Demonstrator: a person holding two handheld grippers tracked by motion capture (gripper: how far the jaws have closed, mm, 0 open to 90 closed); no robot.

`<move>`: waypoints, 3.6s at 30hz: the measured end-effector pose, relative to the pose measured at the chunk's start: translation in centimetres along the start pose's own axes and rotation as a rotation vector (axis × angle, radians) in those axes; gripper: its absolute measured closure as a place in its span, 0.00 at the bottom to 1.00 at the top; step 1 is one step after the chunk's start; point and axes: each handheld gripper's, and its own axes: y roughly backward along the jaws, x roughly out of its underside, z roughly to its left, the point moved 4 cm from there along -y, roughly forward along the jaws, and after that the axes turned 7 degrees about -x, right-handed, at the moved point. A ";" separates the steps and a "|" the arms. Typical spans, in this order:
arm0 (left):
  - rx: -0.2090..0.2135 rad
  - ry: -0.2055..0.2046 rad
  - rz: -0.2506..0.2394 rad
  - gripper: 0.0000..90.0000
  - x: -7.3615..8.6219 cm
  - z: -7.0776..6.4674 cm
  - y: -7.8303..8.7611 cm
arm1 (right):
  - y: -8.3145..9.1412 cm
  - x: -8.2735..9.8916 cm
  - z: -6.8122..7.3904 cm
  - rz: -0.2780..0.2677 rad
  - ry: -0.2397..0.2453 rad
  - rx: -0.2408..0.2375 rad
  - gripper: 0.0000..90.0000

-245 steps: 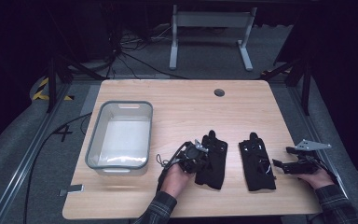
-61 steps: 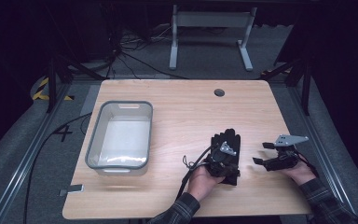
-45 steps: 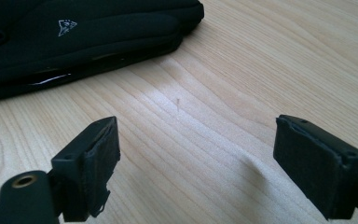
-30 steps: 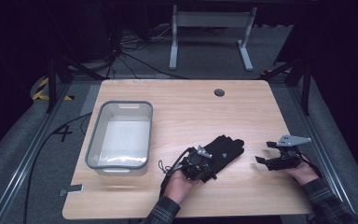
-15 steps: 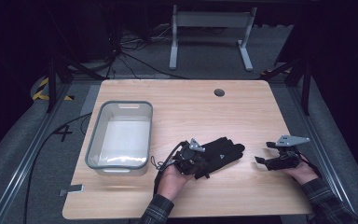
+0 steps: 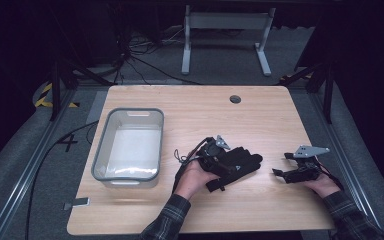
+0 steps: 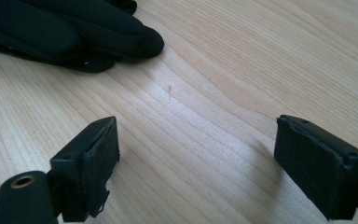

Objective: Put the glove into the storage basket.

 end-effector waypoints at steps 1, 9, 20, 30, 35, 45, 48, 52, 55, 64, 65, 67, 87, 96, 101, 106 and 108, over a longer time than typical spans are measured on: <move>0.003 -0.007 0.002 0.22 -0.1 0.0 -0.4 | 0.0 0.0 0.0 0.000 0.000 -0.001 0.16; -0.026 -0.045 0.036 0.17 0.1 0.0 -1.9 | 0.0 0.0 0.0 0.002 -0.001 -0.010 0.16; -0.043 -0.069 0.097 0.18 1.0 0.0 -3.1 | 0.0 0.0 0.1 0.005 0.003 -0.017 0.16; -0.041 -0.080 0.100 0.29 1.2 -0.2 -2.9 | 0.0 0.0 0.1 0.005 0.008 -0.020 0.16; -0.033 -0.092 0.105 0.43 1.2 -0.3 -2.7 | 0.0 0.0 0.1 0.005 0.008 -0.021 0.16; -0.026 -0.112 0.127 0.77 1.0 -0.7 -2.2 | -0.1 0.1 0.1 0.003 0.007 -0.025 0.16; -0.032 -0.105 0.128 0.79 0.9 -0.8 -2.2 | -0.1 0.1 0.1 0.003 0.005 -0.026 0.16; -0.035 -0.082 0.121 0.81 0.7 -0.9 -1.9 | -0.1 0.1 0.1 0.002 0.005 -0.026 0.16; -0.035 -0.067 0.118 0.81 0.5 -0.9 -1.4 | -0.1 0.1 0.0 0.003 0.003 -0.028 0.16; -0.058 -0.046 0.084 0.81 -0.5 -0.8 1.1 | 0.0 0.1 0.0 0.003 0.002 -0.029 0.16; -0.058 -0.048 0.076 0.81 -0.6 -0.7 1.4 | 0.0 0.1 0.0 0.002 0.001 -0.029 0.16; -0.065 -0.037 0.064 0.81 -0.7 -0.6 2.0 | 0.0 0.1 0.0 0.002 0.001 -0.028 0.16; -0.153 0.036 0.025 0.81 -1.3 2.9 8.5 | -0.1 0.1 0.0 0.003 0.000 -0.030 0.15; -0.196 0.083 0.002 0.81 -0.7 5.2 11.3 | -0.1 0.1 0.0 0.004 0.001 -0.031 0.15; -0.227 0.107 -0.007 0.81 0.0 6.5 12.9 | -0.1 0.1 0.0 0.005 0.002 -0.033 0.14; -0.269 0.145 -0.018 0.81 1.0 8.0 14.8 | -0.1 0.1 0.0 0.006 0.002 -0.035 0.14; -0.287 0.161 -0.022 0.81 1.5 8.6 15.6 | -0.1 0.1 0.0 0.006 0.002 -0.036 0.14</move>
